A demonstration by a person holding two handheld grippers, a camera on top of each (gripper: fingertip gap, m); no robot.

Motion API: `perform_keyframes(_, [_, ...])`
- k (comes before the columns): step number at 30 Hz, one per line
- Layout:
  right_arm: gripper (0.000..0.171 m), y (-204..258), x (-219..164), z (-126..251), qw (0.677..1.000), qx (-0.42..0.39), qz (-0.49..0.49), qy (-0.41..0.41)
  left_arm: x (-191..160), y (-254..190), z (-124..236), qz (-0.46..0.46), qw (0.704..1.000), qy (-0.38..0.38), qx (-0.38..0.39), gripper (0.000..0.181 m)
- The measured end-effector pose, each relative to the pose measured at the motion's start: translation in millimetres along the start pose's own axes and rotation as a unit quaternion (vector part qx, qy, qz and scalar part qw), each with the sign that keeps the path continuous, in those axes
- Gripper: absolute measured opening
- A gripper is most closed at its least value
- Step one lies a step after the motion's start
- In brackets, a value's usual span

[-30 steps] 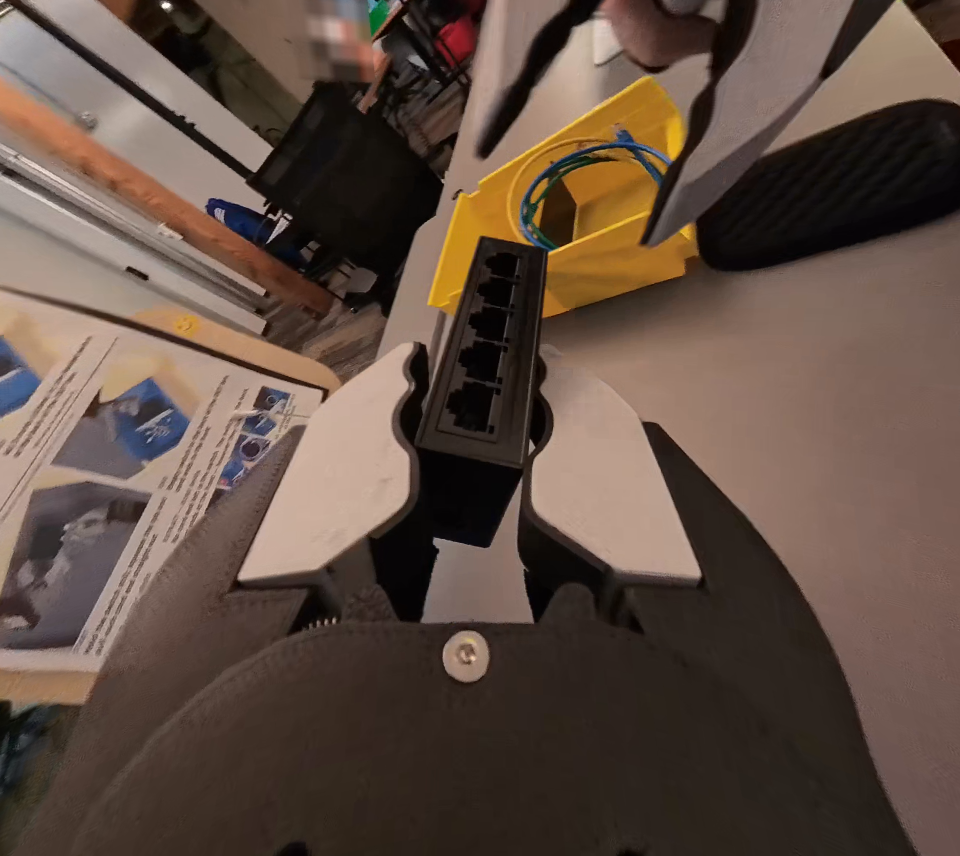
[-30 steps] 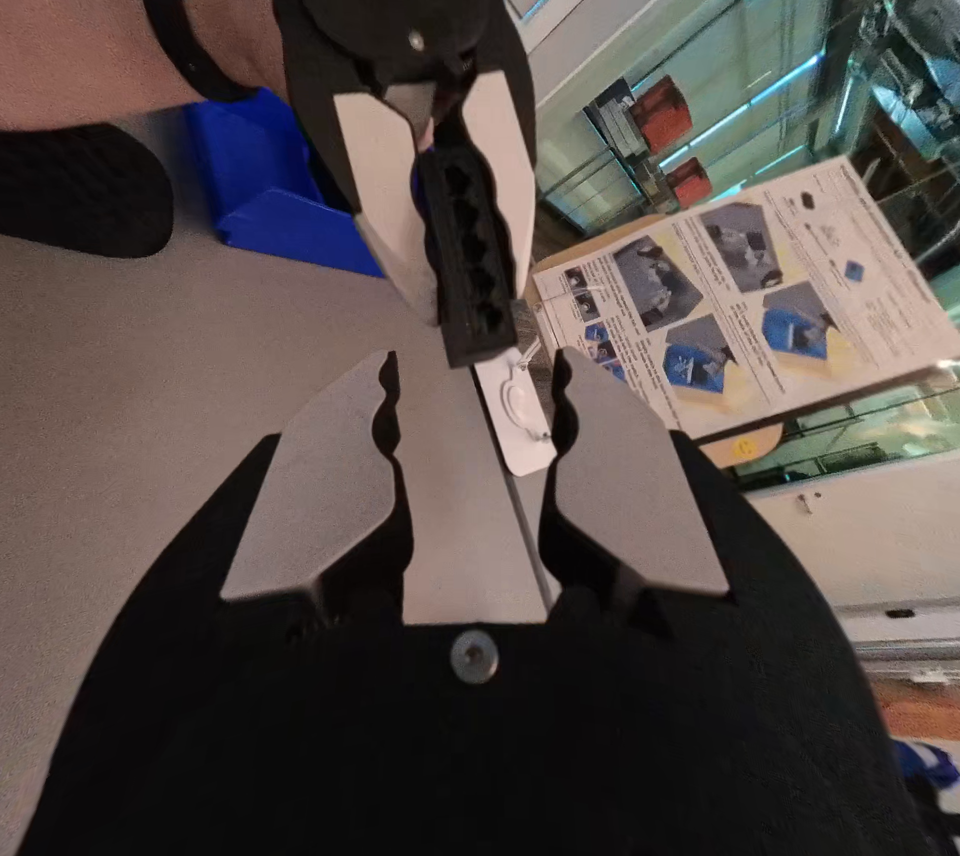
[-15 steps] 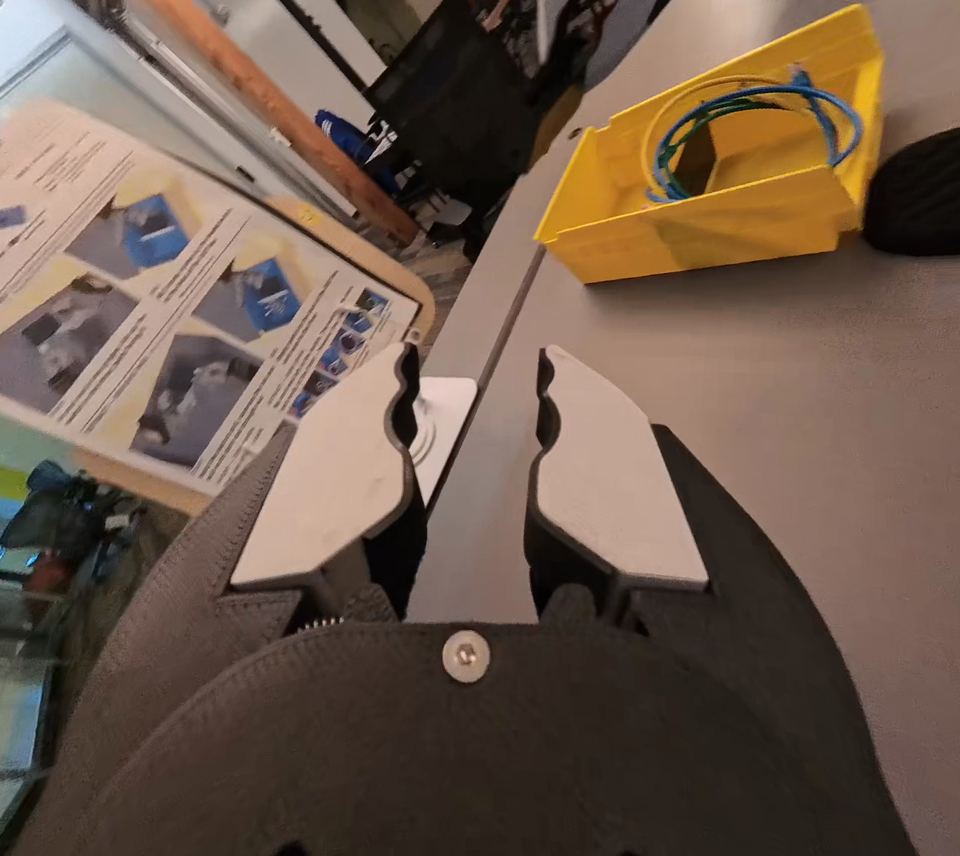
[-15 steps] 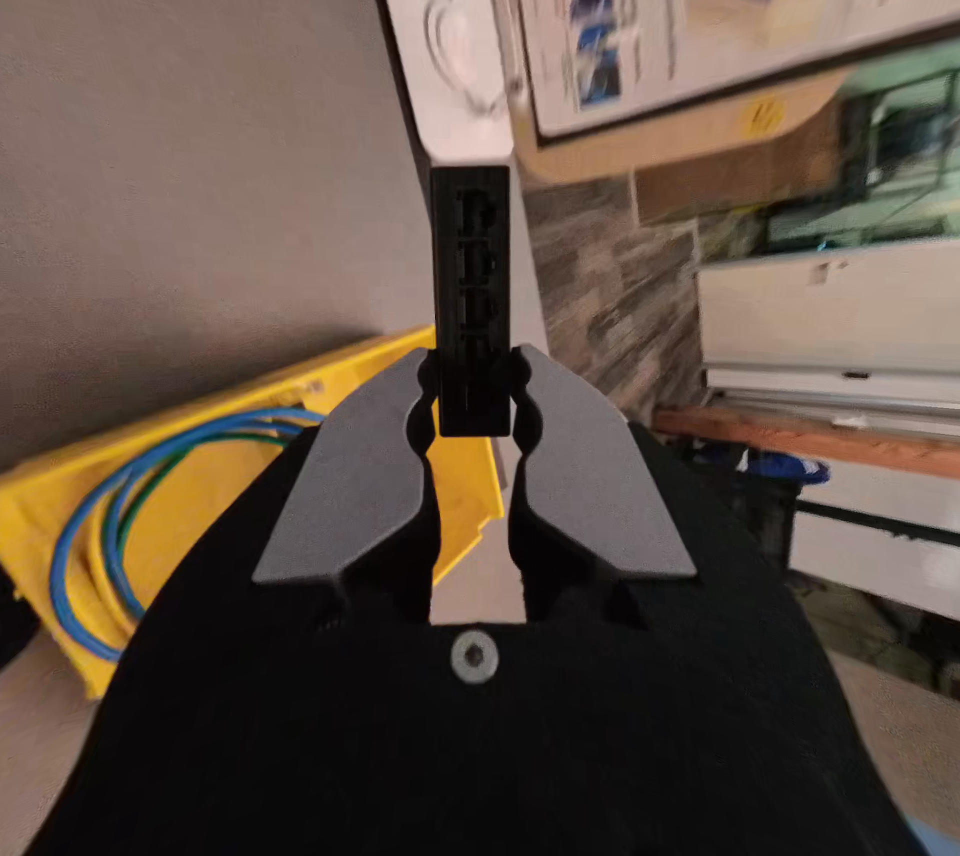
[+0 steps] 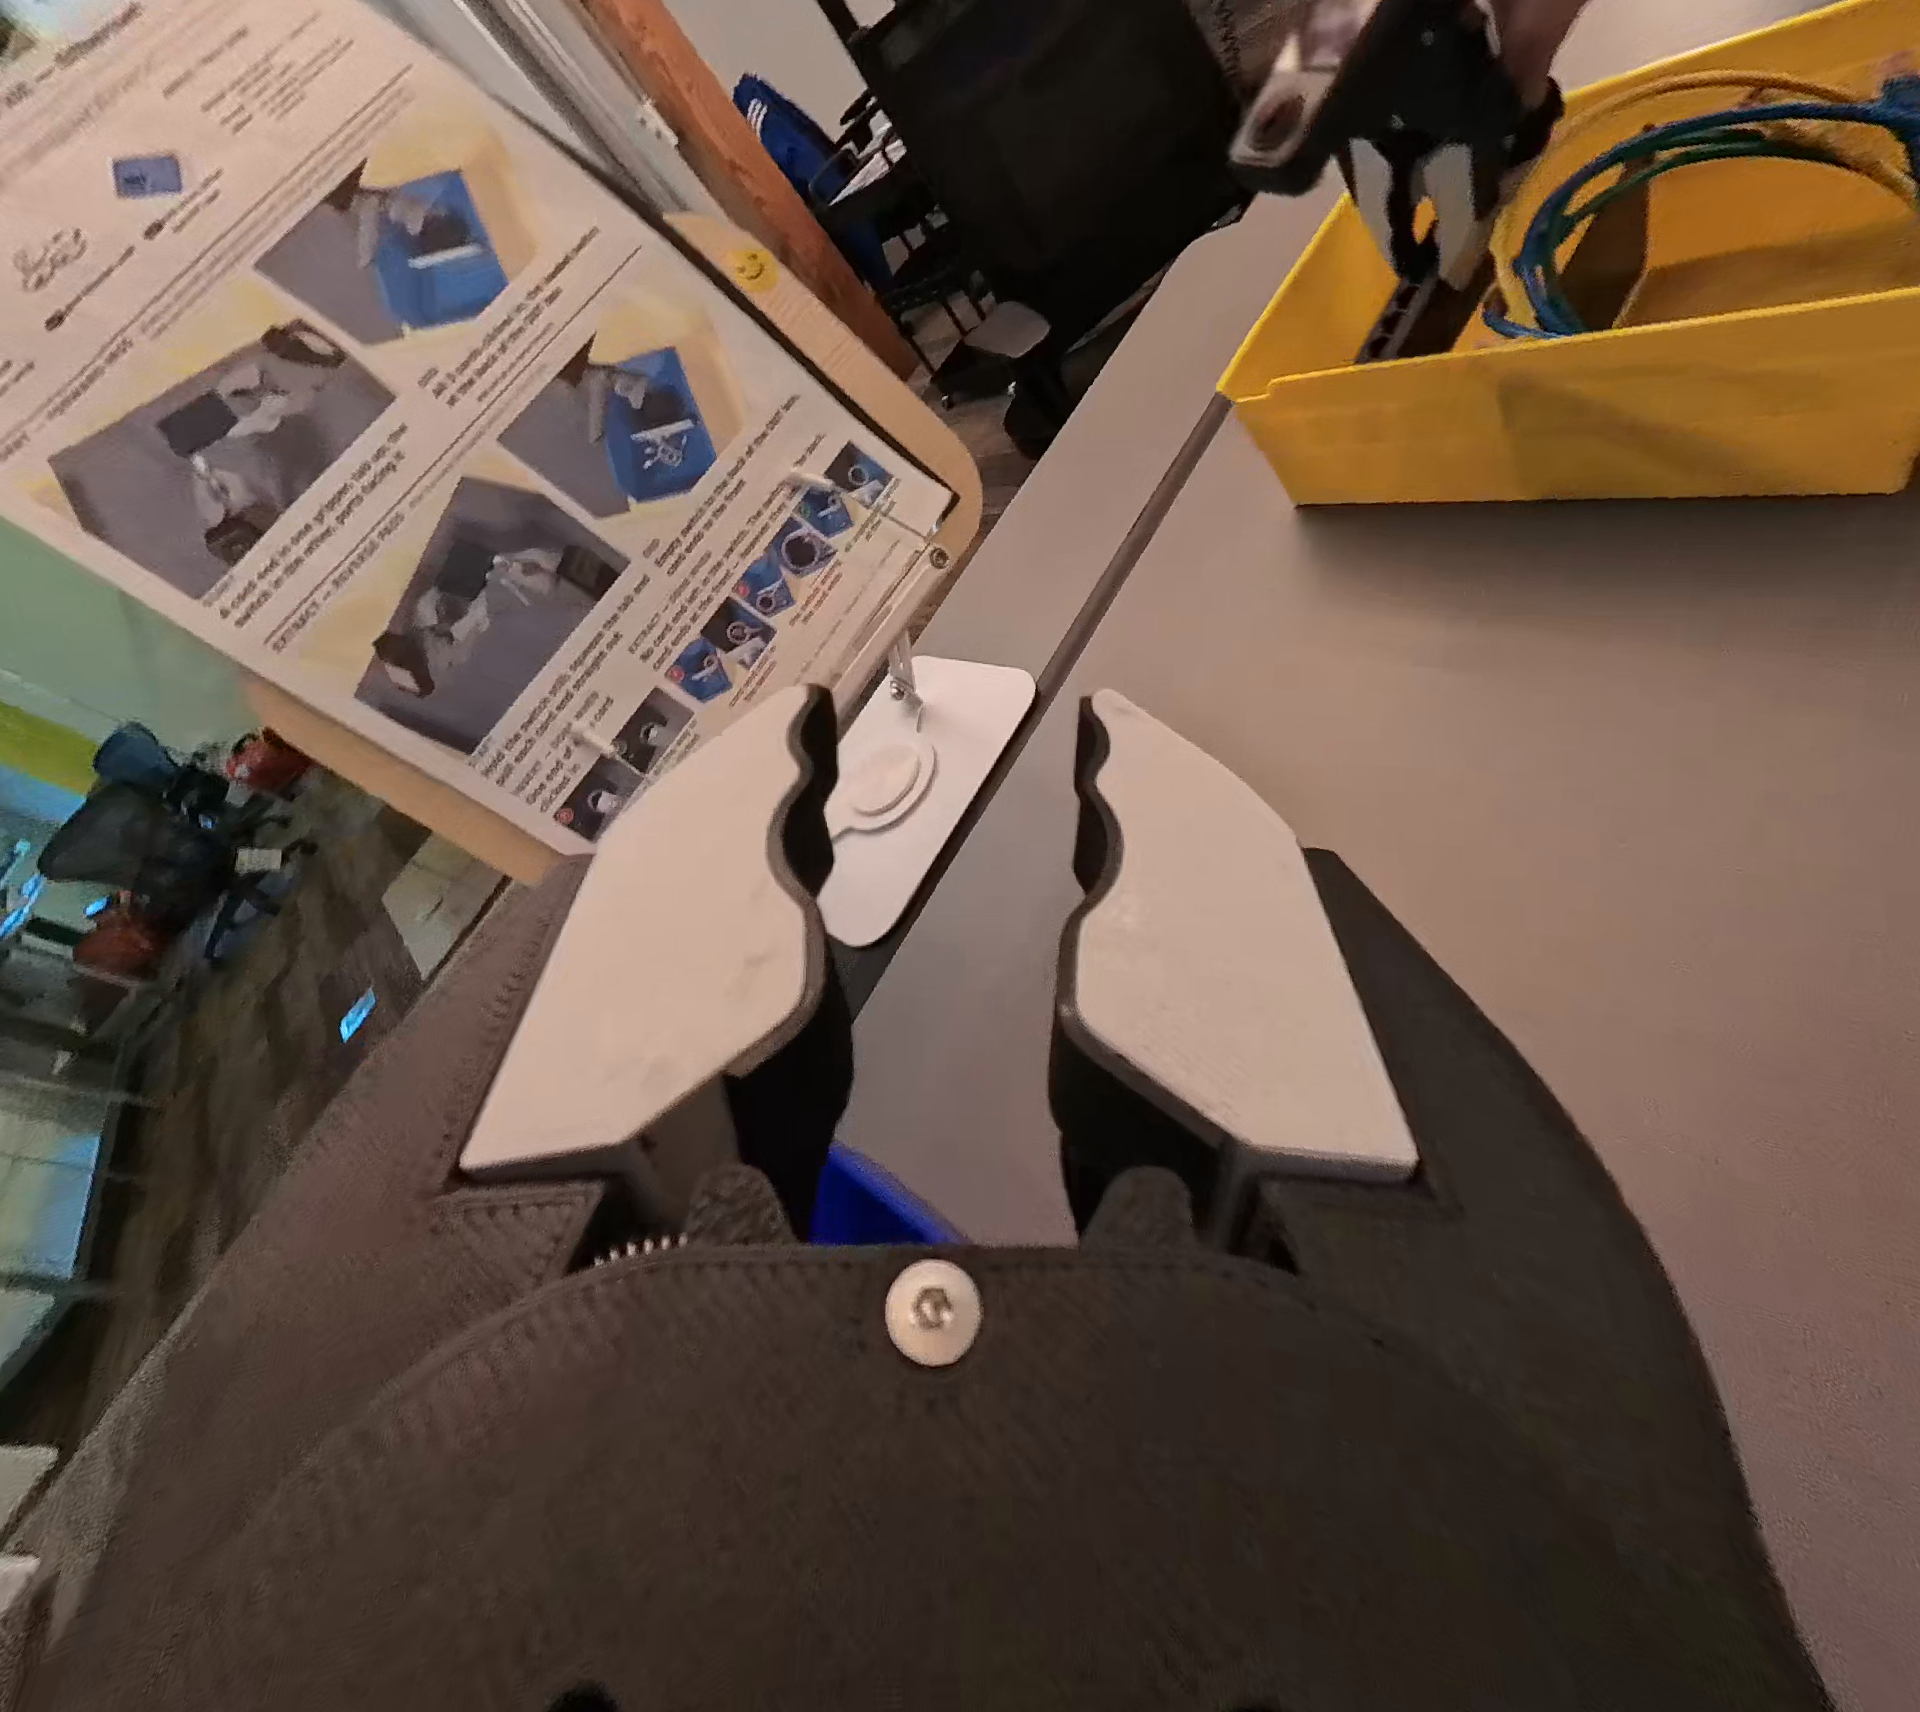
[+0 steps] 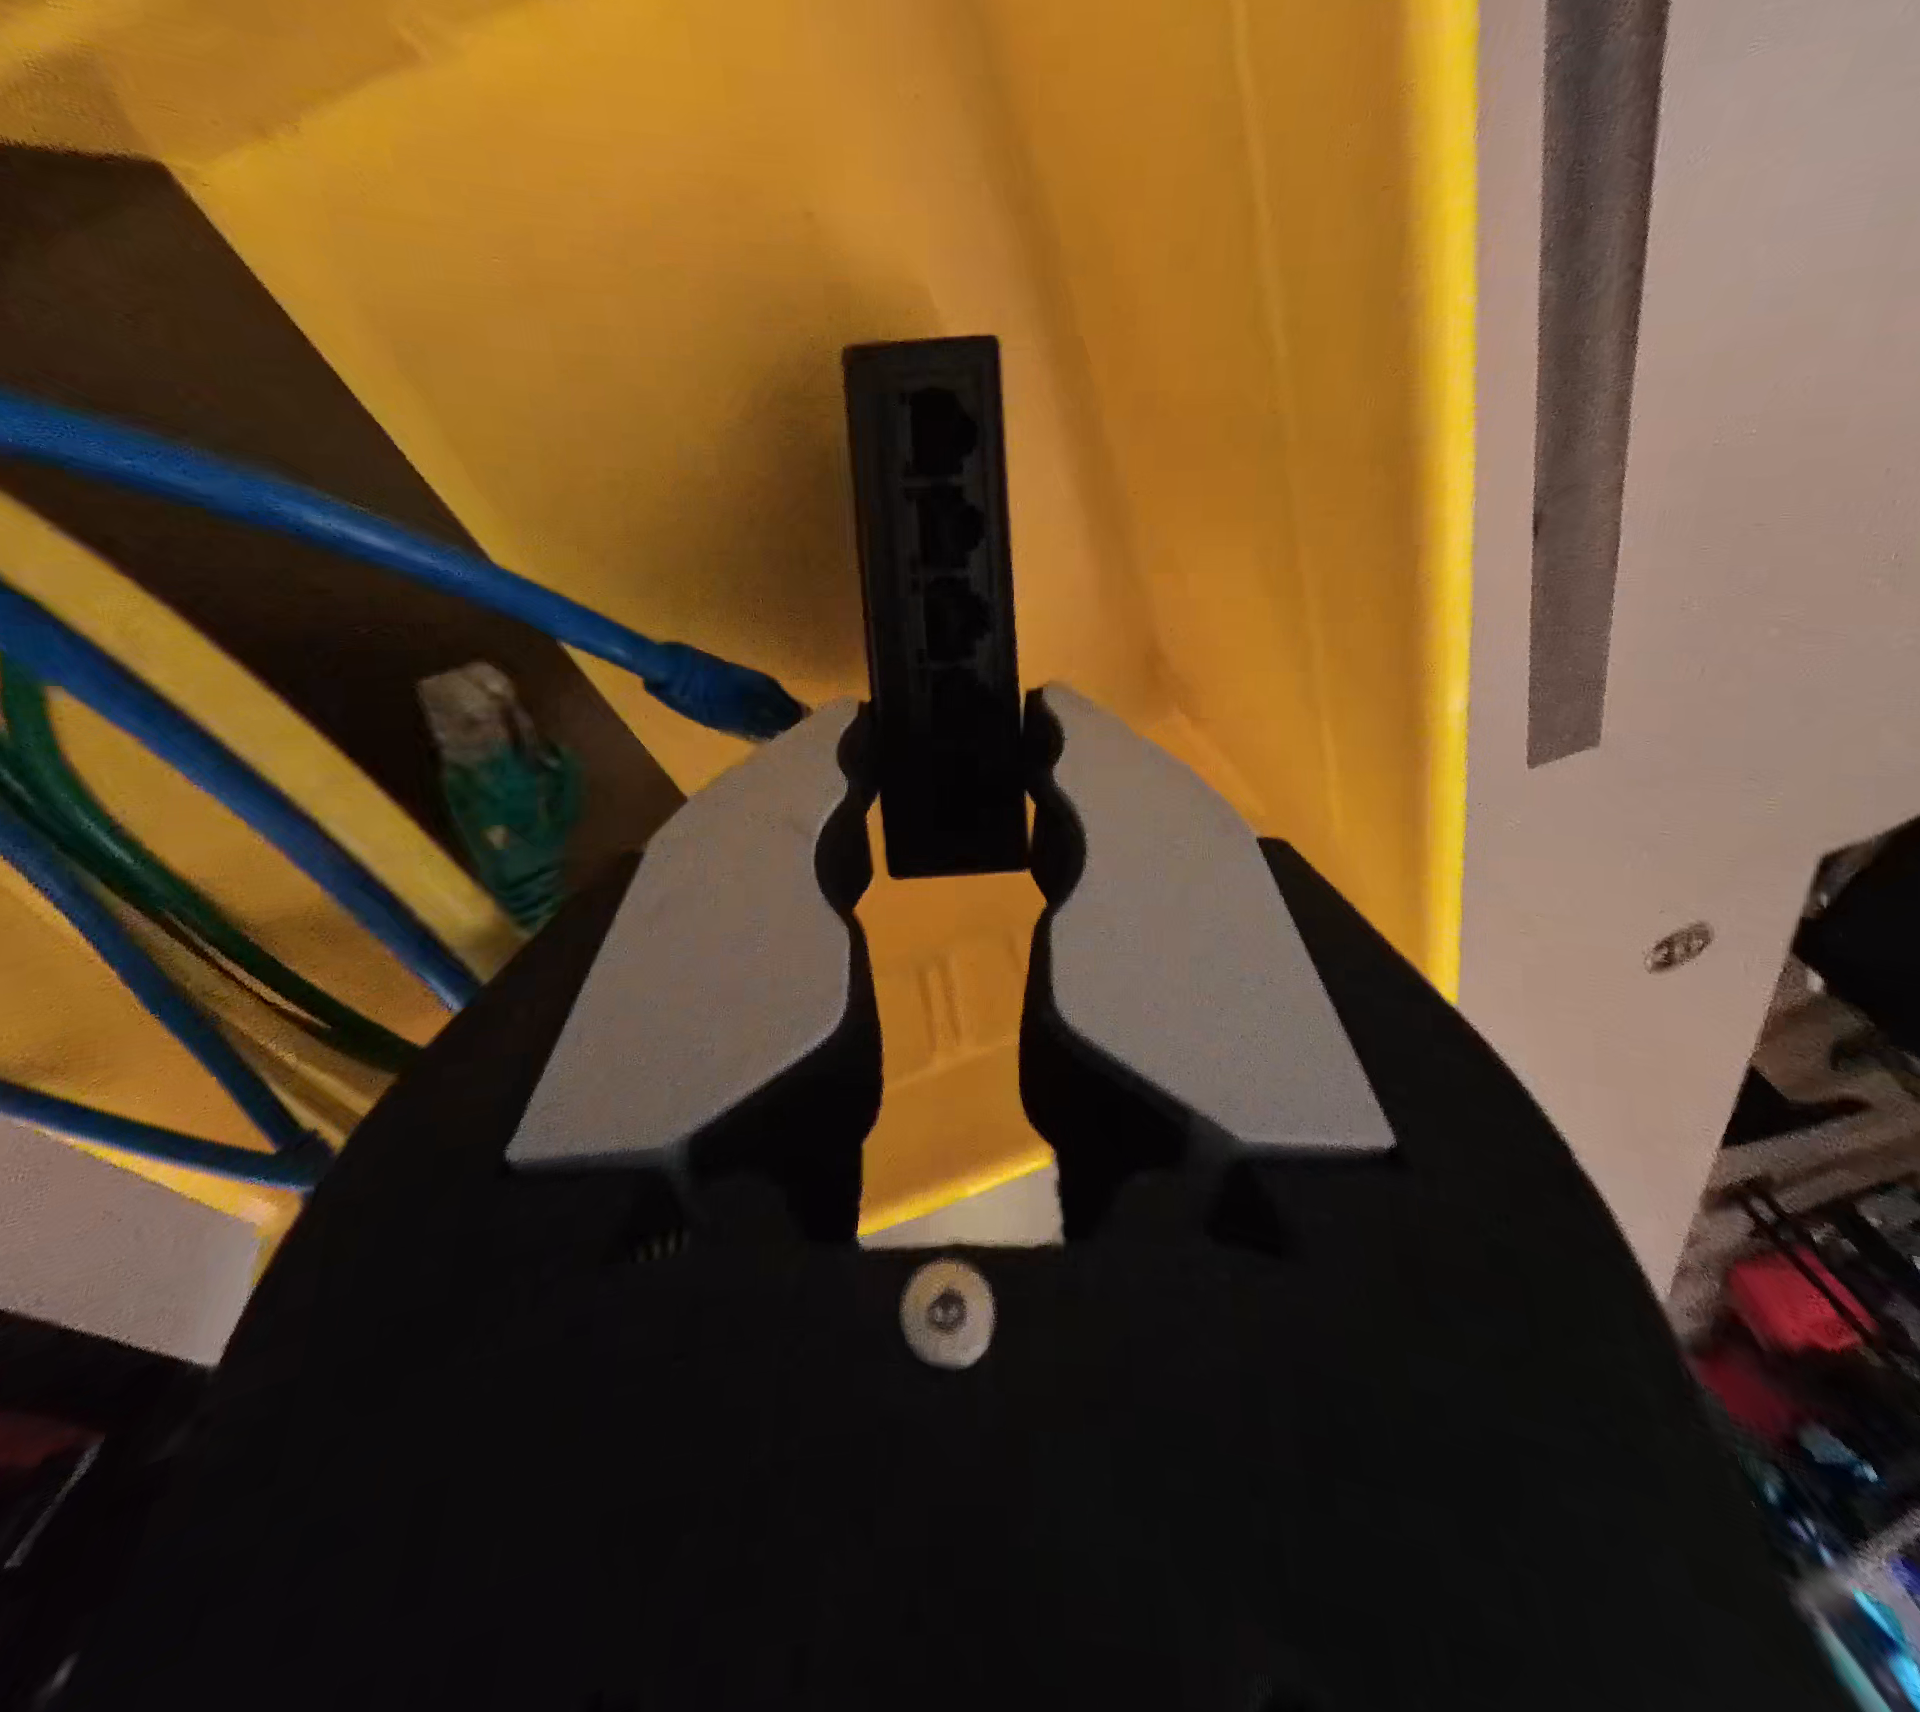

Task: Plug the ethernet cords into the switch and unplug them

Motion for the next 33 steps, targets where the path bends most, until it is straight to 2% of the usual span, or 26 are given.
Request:
perform_keyframes(5, [0.028, -9.3, -10.4, -3.6, 0.999, 0.002, -0.032, -0.001, -11.6, 8.2, -5.8, 0.009, 0.998, 0.048, 0.045, 0.052])
perform_keyframes(8, [0.029, -7.2, -17.2, 12.9, 0.997, -0.042, -0.028, -0.061, -22.4, 9.0, -18.4, -0.038, 0.985, 0.134, 0.101, 0.055])
perform_keyframes(10, [0.035, -4.7, -23.5, 32.7, 0.987, -0.093, -0.045, -0.126, -31.7, 8.4, -27.7, -0.104, 0.959, 0.213, 0.155, 0.057])
perform_keyframes(12, [0.042, -0.4, -35.5, 57.3, 0.963, -0.142, -0.11, -0.201, -40.5, 7.6, -35.9, -0.161, 0.929, 0.271, 0.193, 0.058])
perform_keyframes(15, [0.062, 15.1, -71.5, 87.4, 0.893, -0.216, -0.292, -0.265, -48.4, 5.4, -44.8, -0.195, 0.907, 0.315, 0.201, 0.059])
perform_keyframes(16, [0.069, 25.5, -85.8, 89.7, 0.872, -0.206, -0.347, -0.275, -49.8, 4.8, -46.7, -0.205, 0.901, 0.324, 0.204, 0.06])
perform_keyframes(19, [0.069, 49.2, -116.6, 85.3, 0.83, -0.173, -0.456, -0.269, -51.3, 2.3, -51.2, -0.216, 0.894, 0.333, 0.207, 0.061])
perform_keyframes(22, [0.07, 51.6, -132.7, 77.9, 0.813, -0.136, -0.54, -0.168, -52.0, 3.8, -51.9, -0.214, 0.889, 0.338, 0.223, 0.061])
perform_keyframes(23, [0.069, 50.8, -136.3, 74.8, 0.806, -0.122, -0.557, -0.161, -52.4, 4.9, -51.4, -0.213, 0.886, 0.342, 0.229, 0.061])
perform_keyframes(26, [0.068, 57.6, -147.7, 57.5, 0.765, -0.05, -0.609, -0.204, -53.8, 6.8, -50.4, -0.222, 0.876, 0.357, 0.239, 0.063])
perform_keyframes(29, [0.068, 58.8, -168.0, 47.3, 0.77, -0.041, -0.619, -0.151, -56.1, 5.5, -52.4, -0.229, 0.87, 0.365, 0.239, 0.063])
perform_keyframes(33, [0.061, 64.4, -175.3, 45.7, 0.774, 0.021, -0.61, -0.169, -58.6, 6.1, -54.9, -0.224, 0.867, 0.376, 0.238, 0.064])
Point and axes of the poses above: each gripper's, where its closed fingertips meet, z back along the fingers, x out of its top, y = z × x across the jaws, the point moved 10 cm from there along z, back along the fingers, and after that the axes turned 13 degrees about -z, right-handed, at the moved point
